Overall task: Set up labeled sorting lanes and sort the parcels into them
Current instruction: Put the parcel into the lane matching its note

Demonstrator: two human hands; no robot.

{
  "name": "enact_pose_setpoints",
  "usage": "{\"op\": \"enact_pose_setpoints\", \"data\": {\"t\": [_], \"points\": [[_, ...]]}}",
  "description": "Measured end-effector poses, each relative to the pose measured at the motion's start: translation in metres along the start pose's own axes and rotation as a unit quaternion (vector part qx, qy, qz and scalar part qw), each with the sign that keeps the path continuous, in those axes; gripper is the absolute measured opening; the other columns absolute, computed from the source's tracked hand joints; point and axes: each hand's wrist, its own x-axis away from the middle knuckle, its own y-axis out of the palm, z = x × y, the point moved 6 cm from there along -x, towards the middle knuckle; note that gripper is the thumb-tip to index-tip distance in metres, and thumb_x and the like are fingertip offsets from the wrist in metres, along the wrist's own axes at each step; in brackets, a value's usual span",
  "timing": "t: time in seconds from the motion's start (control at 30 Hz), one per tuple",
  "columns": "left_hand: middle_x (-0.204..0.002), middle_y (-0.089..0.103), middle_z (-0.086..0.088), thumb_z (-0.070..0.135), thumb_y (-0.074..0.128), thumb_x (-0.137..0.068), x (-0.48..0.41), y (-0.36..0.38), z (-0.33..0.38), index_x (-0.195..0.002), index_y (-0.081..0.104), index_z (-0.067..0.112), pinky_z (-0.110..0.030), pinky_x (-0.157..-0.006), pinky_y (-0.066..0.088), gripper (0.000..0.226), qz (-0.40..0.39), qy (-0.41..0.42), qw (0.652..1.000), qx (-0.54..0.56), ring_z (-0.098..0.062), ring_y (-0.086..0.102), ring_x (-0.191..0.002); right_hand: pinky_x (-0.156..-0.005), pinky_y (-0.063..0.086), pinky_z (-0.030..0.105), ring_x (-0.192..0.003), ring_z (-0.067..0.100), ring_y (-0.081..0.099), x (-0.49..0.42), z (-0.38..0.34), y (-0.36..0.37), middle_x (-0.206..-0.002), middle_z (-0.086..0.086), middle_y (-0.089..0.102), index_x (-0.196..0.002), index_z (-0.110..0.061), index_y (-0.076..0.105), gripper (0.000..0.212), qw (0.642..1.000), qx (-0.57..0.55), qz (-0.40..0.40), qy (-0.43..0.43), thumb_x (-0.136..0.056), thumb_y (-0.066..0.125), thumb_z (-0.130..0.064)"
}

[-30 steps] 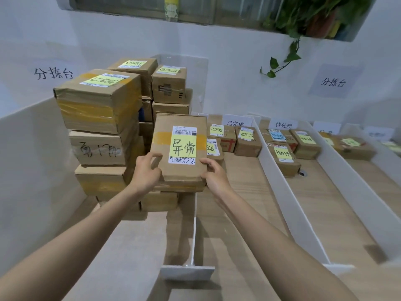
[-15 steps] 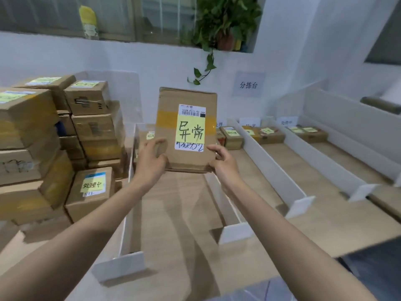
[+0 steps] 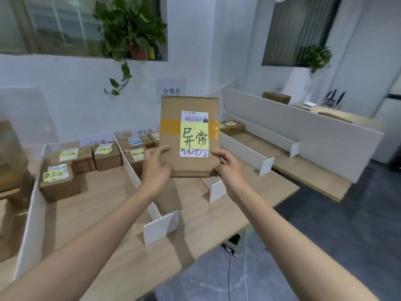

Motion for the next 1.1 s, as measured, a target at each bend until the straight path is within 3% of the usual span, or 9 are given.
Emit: {"op": "enact_pose_setpoints", "data": {"t": [0.13, 0.2, 0.3, 0.4, 0.5, 0.6, 0.77, 0.97, 1.1], "points": [[-0.128, 0.039, -0.006, -0.007, 0.048, -0.083, 0.001, 0.046, 0.025, -0.124, 0.055, 0.019, -0.014, -0.097, 0.028, 0.049, -0.04, 0.021, 0.999, 0.015, -0.016, 0.042, -0.118, -0.057, 0.047, 0.012, -0.116, 0.009, 0.051, 0.002, -0.01, -0.052, -0.113, -0.003, 0.059, -0.106, -0.015, 0.062, 0.053, 0.999, -0.004, 0.032, -0.009, -0.079, 0.035, 0.022], [-0.128, 0.038, -0.004, -0.007, 0.047, -0.084, -0.001, 0.066, 0.037, -0.124, 0.054, 0.016, -0.01, -0.096, 0.024, 0.047, -0.058, 0.03, 0.998, 0.025, -0.011, 0.039, -0.116, -0.058, 0.047, 0.011, -0.119, 0.008, 0.049, -0.001, -0.012, -0.074, -0.112, -0.007, 0.059, -0.107, -0.015, 0.061, 0.054, 0.999, -0.005, 0.048, -0.018, -0.079, 0.035, 0.022], [-0.129, 0.039, -0.005, -0.007, 0.047, -0.085, -0.009, 0.094, 0.049, -0.124, 0.054, 0.015, -0.008, -0.095, 0.022, 0.045, -0.069, 0.043, 0.996, 0.035, -0.013, 0.039, -0.12, -0.072, 0.048, 0.013, -0.116, 0.004, 0.048, -0.013, -0.01, -0.099, -0.105, -0.019, 0.058, -0.107, -0.017, 0.061, 0.053, 0.997, -0.001, 0.075, -0.018, -0.08, 0.035, 0.021], [-0.129, 0.04, -0.003, -0.005, 0.048, -0.085, -0.021, 0.12, 0.051, -0.124, 0.054, 0.016, -0.011, -0.098, 0.023, 0.045, -0.075, 0.044, 0.996, 0.036, -0.013, 0.04, -0.121, -0.081, 0.045, 0.017, -0.119, 0.006, 0.048, -0.03, -0.006, -0.118, -0.115, -0.01, 0.058, -0.107, -0.021, 0.061, 0.053, 0.995, 0.019, 0.094, -0.015, -0.081, 0.036, 0.019], [-0.13, 0.041, -0.003, -0.003, 0.05, -0.086, -0.041, 0.15, 0.049, -0.123, 0.055, 0.018, -0.023, -0.106, 0.029, 0.044, -0.083, 0.044, 0.994, 0.049, -0.015, 0.042, -0.12, -0.082, 0.047, 0.018, -0.117, 0.006, 0.045, -0.054, -0.002, -0.135, -0.119, -0.008, 0.054, -0.109, -0.022, 0.061, 0.052, 0.994, 0.035, 0.107, -0.011, -0.083, 0.038, 0.017], [-0.13, 0.041, -0.002, -0.003, 0.05, -0.086, -0.067, 0.183, 0.048, -0.122, 0.055, 0.02, -0.03, -0.108, 0.032, 0.042, -0.081, 0.039, 0.994, 0.066, -0.017, 0.043, -0.12, -0.093, 0.045, 0.03, -0.12, 0.005, 0.042, -0.088, 0.0, -0.153, -0.114, -0.013, 0.053, -0.114, -0.018, 0.06, 0.052, 0.991, 0.06, 0.115, -0.014, -0.084, 0.037, 0.017], [-0.13, 0.041, -0.001, -0.002, 0.051, -0.087, -0.12, 0.231, 0.04, -0.122, 0.055, 0.02, -0.024, -0.102, 0.032, 0.042, -0.074, 0.032, 0.993, 0.089, -0.016, 0.043, -0.118, -0.094, 0.045, 0.026, -0.124, 0.005, 0.039, -0.158, 0.005, -0.169, -0.126, -0.007, 0.051, -0.113, -0.02, 0.06, 0.052, 0.99, 0.085, 0.112, -0.004, -0.084, 0.036, 0.017], [-0.13, 0.04, -0.002, -0.003, 0.051, -0.089, -0.184, 0.274, 0.02, -0.121, 0.055, 0.019, -0.018, -0.098, 0.029, 0.039, -0.08, 0.018, 0.992, 0.094, -0.015, 0.042, -0.119, -0.098, 0.049, 0.042, -0.122, 0.007, 0.044, -0.234, 0.021, -0.17, -0.118, -0.009, 0.055, -0.109, -0.021, 0.061, 0.05, 0.99, 0.082, 0.114, 0.009, -0.084, 0.039, 0.016], [-0.133, 0.039, -0.002, -0.003, 0.05, -0.089, -0.211, 0.293, 0.001, -0.122, 0.055, 0.018, -0.018, -0.096, 0.029, 0.039, -0.082, -0.003, 0.993, 0.083, -0.015, 0.042, -0.119, -0.094, 0.049, 0.033, -0.12, 0.004, 0.042, -0.272, 0.041, -0.167, -0.118, -0.009, 0.054, -0.111, -0.02, 0.06, 0.05, 0.99, 0.086, 0.112, 0.025, -0.083, 0.038, 0.016]]}}
